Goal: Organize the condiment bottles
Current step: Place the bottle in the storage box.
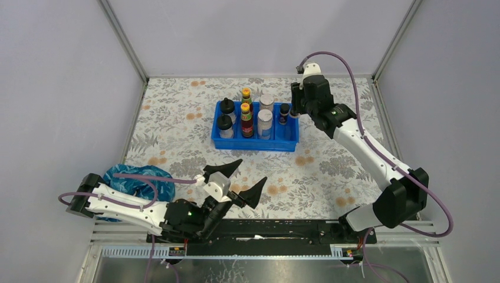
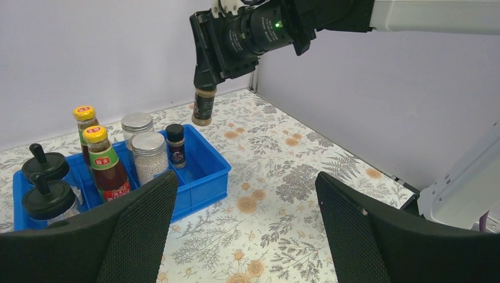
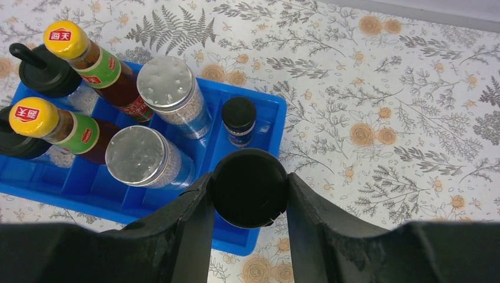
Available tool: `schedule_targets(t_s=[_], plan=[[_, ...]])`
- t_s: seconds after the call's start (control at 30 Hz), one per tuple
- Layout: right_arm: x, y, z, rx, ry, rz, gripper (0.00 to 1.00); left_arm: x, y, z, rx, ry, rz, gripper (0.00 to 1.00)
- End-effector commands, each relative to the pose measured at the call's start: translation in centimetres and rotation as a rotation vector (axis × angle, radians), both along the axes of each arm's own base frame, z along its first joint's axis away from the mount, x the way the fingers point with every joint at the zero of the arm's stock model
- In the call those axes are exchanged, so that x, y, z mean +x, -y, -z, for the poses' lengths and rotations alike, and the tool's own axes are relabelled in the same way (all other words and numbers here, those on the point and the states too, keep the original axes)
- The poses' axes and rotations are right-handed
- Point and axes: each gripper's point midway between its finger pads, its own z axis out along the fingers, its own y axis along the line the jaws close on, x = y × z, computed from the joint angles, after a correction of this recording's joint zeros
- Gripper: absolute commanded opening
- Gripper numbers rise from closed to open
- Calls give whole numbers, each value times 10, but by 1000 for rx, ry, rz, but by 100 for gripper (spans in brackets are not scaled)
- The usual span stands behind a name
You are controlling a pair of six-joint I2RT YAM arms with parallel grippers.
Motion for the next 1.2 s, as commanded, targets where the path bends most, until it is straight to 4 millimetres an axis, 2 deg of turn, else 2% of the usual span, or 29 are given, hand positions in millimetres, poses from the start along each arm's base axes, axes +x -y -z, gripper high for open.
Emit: schedule_targets(t_s=[0.0,1.17], plan=[[5,-17,-13,14,22,-57,0,1,-4,-15,-41,-10,-11,91],[22,-36,40,-4,-55,-108,0,3,-1,-7,-12,0,-31,93]])
